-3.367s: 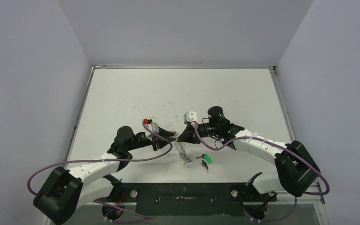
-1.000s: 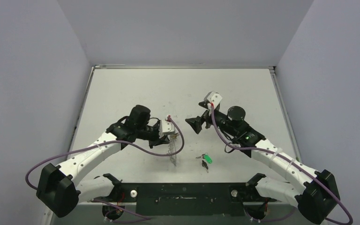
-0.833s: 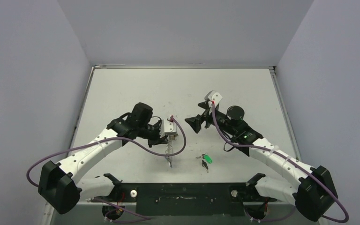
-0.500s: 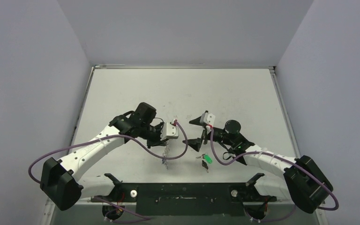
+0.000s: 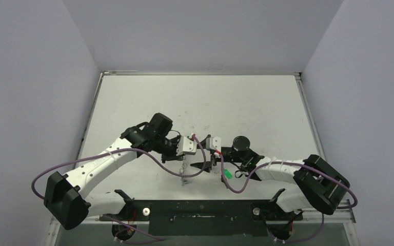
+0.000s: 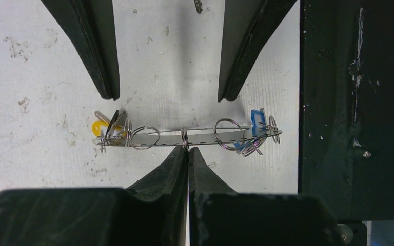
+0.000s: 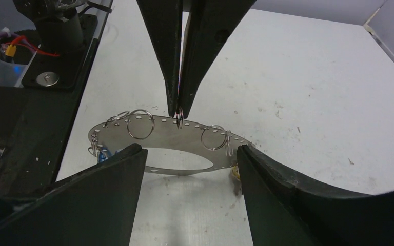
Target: Put the keys on the keyring
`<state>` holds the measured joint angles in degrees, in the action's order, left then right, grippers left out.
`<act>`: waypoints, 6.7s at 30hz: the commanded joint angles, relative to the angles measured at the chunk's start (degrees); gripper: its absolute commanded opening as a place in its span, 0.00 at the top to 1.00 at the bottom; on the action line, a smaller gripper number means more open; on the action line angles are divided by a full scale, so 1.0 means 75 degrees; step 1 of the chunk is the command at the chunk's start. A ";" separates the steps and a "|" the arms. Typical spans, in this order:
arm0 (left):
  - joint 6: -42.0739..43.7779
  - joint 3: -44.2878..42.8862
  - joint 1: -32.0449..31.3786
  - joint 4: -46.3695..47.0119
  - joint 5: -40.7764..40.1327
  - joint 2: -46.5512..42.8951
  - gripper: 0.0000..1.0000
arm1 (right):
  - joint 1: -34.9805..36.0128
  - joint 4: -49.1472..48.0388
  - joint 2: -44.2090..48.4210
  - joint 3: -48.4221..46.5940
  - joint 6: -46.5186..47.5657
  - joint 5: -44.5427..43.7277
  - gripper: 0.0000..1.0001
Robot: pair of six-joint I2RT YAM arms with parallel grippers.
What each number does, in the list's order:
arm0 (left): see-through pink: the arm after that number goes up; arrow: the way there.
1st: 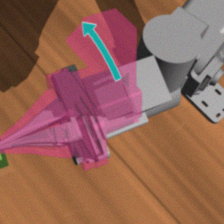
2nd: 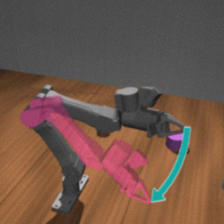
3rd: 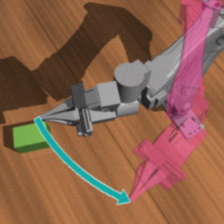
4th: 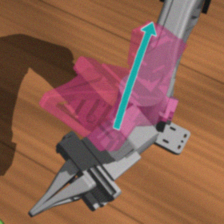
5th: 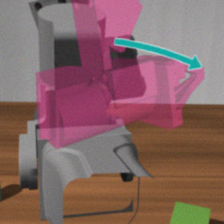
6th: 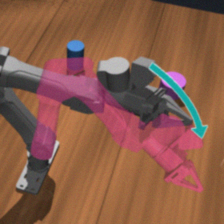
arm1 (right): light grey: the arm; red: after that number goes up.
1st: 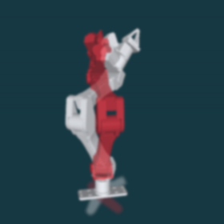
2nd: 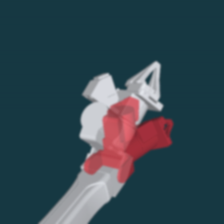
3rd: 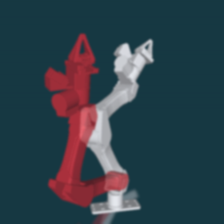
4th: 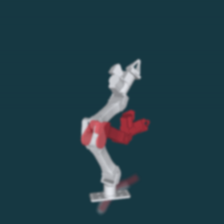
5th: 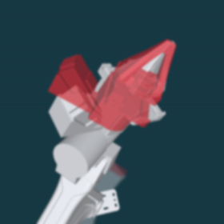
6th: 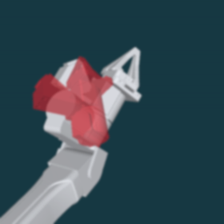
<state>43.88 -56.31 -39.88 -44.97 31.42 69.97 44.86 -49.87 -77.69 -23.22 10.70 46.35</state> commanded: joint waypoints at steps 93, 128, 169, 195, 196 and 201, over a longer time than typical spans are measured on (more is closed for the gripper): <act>-0.6385 0.5688 0.0843 1.1859 0.1158 -0.1957 0.69 | -0.0228 -0.3091 -0.0941 -0.0022 -0.2169 0.0911 1.00; -0.5684 0.5752 -0.0078 1.1203 -0.0233 -0.2254 0.68 | -0.0239 -0.3214 -0.1040 0.0055 -0.2262 0.0676 1.00; -0.4776 0.5137 -0.0109 0.8885 -0.1139 -0.3372 1.00 | -0.0248 -0.1992 -0.0567 -0.0056 -0.1893 0.0388 0.50; -0.2564 0.1840 -0.0153 0.3959 0.0110 -0.1420 1.00 | -0.0345 0.2407 0.0602 -0.1127 0.0854 0.0774 0.61; -0.2552 0.1830 -0.0147 0.3954 0.0127 -0.1385 1.00 | -0.0351 0.2382 0.0615 -0.1142 0.0858 0.0772 0.61; -0.2445 0.1825 -0.0155 0.3985 0.0182 -0.1370 1.00 | -0.0355 0.2310 0.0747 -0.1123 0.0895 0.0595 0.59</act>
<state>23.64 -39.42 -40.80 -15.29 30.41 59.83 42.41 -30.92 -72.90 -29.80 15.92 49.95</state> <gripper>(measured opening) 0.007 0.400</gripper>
